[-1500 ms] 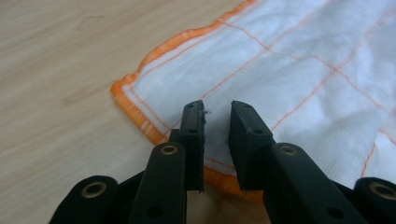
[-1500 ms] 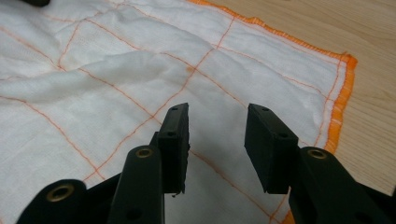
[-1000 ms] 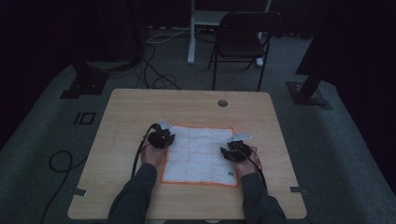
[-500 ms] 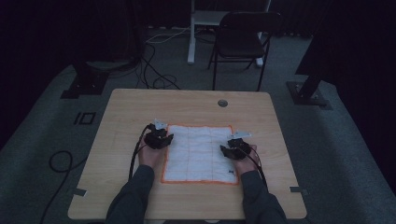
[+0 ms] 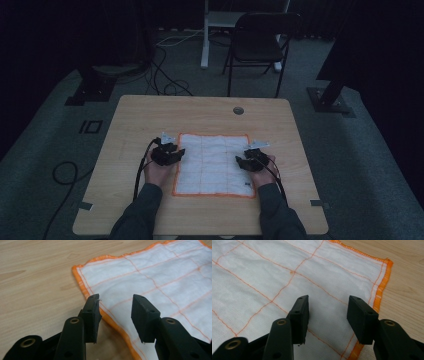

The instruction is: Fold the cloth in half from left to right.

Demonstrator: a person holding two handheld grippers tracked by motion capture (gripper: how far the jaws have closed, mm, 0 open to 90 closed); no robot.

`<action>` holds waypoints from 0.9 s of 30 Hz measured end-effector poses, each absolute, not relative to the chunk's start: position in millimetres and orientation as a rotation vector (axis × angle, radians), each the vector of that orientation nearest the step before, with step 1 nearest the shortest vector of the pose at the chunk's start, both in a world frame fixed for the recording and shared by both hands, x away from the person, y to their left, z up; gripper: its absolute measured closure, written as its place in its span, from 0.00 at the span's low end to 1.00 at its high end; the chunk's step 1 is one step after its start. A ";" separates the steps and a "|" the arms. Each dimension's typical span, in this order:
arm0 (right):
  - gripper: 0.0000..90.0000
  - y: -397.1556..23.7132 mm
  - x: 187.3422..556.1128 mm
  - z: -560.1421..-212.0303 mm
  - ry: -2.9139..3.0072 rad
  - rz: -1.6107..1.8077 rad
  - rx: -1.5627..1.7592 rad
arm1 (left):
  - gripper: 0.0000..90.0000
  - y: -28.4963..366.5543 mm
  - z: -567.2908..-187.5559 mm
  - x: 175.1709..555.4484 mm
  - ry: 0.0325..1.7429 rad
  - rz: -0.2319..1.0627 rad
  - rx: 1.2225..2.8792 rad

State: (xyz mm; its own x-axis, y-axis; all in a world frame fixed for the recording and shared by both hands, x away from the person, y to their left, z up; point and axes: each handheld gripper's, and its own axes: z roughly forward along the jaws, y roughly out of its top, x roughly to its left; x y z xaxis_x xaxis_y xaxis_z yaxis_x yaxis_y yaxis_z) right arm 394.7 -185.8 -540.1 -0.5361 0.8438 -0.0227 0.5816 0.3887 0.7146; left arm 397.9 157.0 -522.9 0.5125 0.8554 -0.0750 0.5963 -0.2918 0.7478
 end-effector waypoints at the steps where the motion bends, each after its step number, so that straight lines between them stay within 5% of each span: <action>1: 0.58 -185.7 394.7 -540.1 2.269 0.937 1.232 | 0.65 157.4 -522.7 395.2 1.184 0.439 2.007; 22: 0.57 -186.4 393.0 -540.9 2.265 0.951 1.231 | 0.65 159.1 -534.6 372.0 1.242 0.365 2.013; 27: 0.57 -186.6 392.8 -541.0 2.265 0.953 1.231 | 0.77 158.6 -537.8 372.6 1.238 0.340 2.020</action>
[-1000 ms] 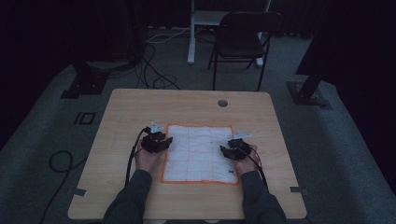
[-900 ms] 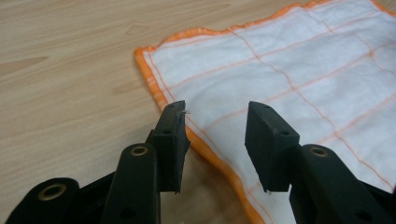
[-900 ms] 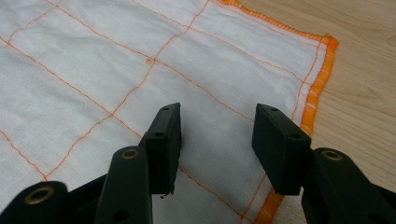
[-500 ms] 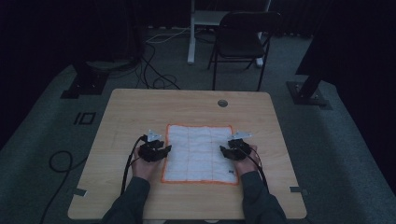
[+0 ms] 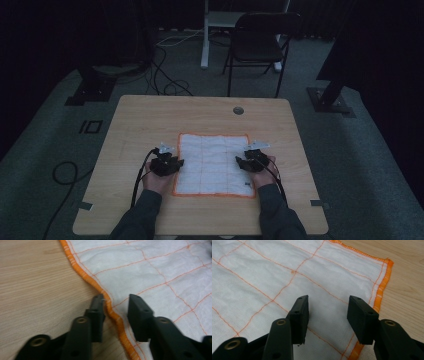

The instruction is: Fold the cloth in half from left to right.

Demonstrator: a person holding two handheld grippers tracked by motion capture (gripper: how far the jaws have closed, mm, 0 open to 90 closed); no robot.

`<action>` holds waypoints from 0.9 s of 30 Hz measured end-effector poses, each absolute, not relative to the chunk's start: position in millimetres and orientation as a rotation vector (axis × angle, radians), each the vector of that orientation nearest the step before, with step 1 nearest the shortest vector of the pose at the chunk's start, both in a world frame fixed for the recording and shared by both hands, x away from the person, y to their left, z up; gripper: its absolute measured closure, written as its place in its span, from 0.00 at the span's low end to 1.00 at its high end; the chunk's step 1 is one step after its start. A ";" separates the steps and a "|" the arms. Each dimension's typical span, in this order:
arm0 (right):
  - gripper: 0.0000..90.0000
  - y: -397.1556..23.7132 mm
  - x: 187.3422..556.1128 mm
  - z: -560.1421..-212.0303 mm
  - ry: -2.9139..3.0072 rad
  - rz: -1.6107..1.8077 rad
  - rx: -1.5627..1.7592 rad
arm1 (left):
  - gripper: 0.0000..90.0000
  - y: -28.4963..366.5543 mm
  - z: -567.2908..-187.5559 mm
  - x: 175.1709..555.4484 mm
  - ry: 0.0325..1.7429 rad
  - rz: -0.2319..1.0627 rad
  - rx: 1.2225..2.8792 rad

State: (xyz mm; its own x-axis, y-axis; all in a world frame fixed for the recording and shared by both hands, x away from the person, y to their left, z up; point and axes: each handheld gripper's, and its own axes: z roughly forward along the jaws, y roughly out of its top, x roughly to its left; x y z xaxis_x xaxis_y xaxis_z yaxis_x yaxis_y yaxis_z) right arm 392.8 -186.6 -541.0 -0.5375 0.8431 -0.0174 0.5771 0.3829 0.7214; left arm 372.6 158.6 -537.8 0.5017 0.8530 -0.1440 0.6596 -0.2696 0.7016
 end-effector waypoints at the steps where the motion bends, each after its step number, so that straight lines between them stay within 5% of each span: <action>1: 0.57 -186.5 392.8 -541.0 2.264 0.953 1.231 | 0.83 158.5 -537.9 372.8 1.238 0.341 2.025; 6: 0.57 -186.7 392.1 -540.8 2.264 0.953 1.231 | 0.99 161.7 -536.2 372.9 1.238 0.361 2.026; 27: 0.56 -187.9 390.9 -538.7 2.253 0.958 1.217 | 1.00 176.9 -519.7 370.0 1.217 0.344 1.958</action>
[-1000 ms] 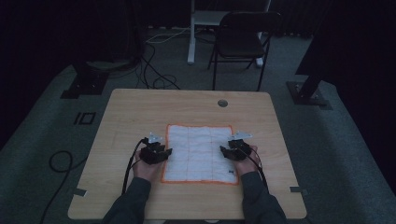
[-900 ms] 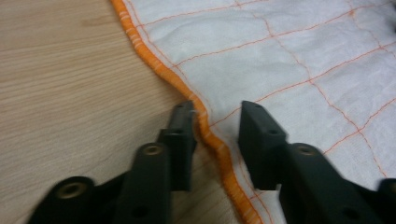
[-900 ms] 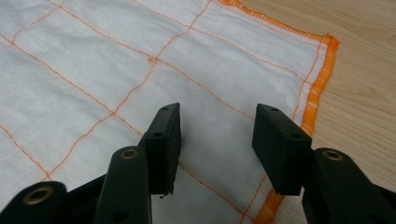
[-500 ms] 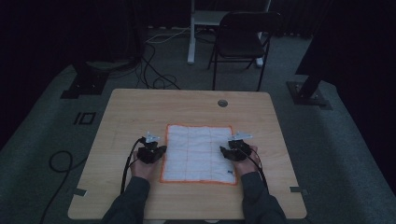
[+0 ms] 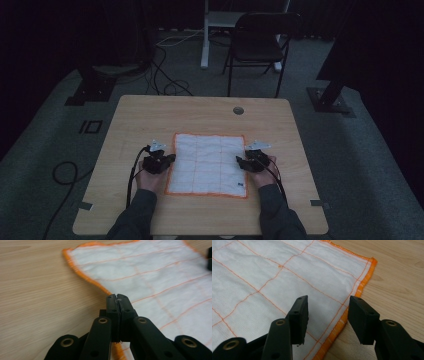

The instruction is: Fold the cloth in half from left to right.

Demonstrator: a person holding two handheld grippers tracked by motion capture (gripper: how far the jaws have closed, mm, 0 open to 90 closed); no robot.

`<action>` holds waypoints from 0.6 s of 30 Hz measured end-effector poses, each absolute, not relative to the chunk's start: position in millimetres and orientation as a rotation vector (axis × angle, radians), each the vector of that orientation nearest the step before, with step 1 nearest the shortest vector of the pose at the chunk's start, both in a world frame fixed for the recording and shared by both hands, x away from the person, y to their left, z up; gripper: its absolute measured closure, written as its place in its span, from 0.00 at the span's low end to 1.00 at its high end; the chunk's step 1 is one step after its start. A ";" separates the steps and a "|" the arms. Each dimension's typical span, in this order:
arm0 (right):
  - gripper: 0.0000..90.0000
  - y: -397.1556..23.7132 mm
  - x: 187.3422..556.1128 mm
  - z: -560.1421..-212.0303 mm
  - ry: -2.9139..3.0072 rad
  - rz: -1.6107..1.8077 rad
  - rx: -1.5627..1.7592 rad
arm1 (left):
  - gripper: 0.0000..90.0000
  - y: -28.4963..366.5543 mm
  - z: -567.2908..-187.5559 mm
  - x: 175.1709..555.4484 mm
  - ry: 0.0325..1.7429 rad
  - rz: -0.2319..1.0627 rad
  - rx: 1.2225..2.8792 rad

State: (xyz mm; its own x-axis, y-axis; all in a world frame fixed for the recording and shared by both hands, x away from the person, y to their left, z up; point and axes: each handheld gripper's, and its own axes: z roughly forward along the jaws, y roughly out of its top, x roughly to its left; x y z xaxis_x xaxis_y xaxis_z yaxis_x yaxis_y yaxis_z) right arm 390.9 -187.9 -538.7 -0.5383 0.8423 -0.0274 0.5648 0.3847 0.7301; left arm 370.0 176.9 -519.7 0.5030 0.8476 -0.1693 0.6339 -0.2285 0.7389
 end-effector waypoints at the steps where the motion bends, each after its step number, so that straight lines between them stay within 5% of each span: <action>1: 0.56 -187.6 390.9 -538.8 2.255 0.957 1.217 | 1.00 175.0 -518.6 370.0 1.209 0.342 1.957; 18: 0.57 -187.2 390.6 -539.7 2.255 0.960 1.219 | 1.00 111.4 -504.7 380.8 1.041 0.274 2.028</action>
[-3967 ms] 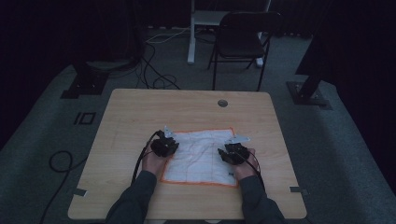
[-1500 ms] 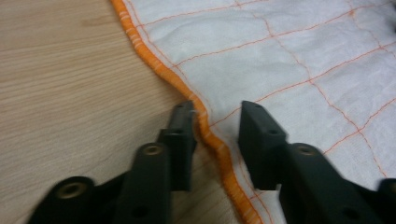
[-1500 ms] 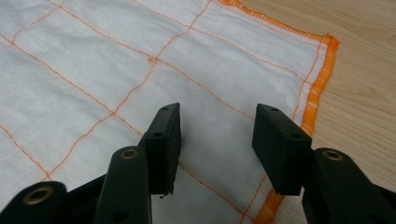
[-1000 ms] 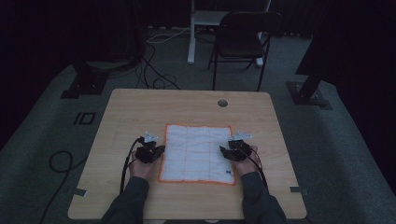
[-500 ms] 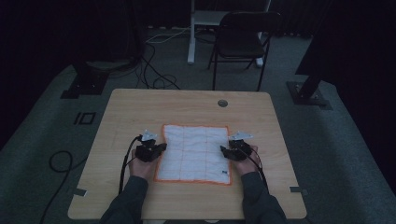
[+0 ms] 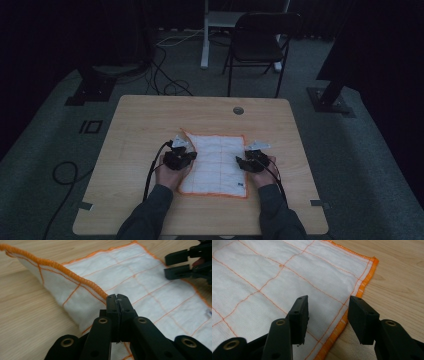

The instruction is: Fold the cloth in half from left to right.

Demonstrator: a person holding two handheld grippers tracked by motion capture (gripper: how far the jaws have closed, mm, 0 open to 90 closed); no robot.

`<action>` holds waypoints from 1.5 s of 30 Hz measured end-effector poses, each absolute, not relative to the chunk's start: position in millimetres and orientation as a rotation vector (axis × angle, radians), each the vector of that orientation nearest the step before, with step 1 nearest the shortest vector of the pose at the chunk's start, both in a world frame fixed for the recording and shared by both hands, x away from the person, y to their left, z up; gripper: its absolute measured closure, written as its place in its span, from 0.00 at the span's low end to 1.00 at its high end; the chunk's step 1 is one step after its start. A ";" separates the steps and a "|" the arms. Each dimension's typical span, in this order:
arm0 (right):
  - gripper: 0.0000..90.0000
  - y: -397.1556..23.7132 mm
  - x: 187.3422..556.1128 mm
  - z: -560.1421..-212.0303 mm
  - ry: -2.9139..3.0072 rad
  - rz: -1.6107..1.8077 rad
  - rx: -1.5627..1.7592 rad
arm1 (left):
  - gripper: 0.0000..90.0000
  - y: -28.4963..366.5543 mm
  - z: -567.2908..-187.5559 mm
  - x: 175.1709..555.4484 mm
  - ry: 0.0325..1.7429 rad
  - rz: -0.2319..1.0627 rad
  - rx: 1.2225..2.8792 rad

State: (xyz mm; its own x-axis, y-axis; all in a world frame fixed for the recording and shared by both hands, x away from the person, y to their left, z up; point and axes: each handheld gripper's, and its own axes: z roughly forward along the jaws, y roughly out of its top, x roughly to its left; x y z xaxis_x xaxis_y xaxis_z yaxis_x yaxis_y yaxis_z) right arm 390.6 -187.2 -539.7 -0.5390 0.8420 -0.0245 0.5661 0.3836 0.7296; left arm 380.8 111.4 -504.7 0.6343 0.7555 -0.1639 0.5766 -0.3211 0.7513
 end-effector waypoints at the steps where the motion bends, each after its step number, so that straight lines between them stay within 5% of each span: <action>1: 0.57 -187.1 390.7 -539.8 2.256 0.960 1.218 | 1.00 111.4 -504.7 380.8 1.041 0.274 2.028; 33: 0.60 -182.1 392.4 -539.7 2.251 0.958 1.206 | 1.00 33.7 -494.1 378.4 0.853 0.224 2.059; 45: 0.71 -175.7 389.6 -531.5 2.255 1.008 1.182 | 0.85 54.8 -510.1 381.7 0.927 0.255 2.093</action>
State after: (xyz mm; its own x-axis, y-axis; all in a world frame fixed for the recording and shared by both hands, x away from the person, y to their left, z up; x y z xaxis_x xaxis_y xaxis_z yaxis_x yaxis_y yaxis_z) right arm 389.6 -175.7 -531.5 -0.5621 0.8268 -0.0185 0.5379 0.3825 0.7512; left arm 381.7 54.8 -510.1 0.7093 0.6926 -0.1313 0.5278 -0.3983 0.7502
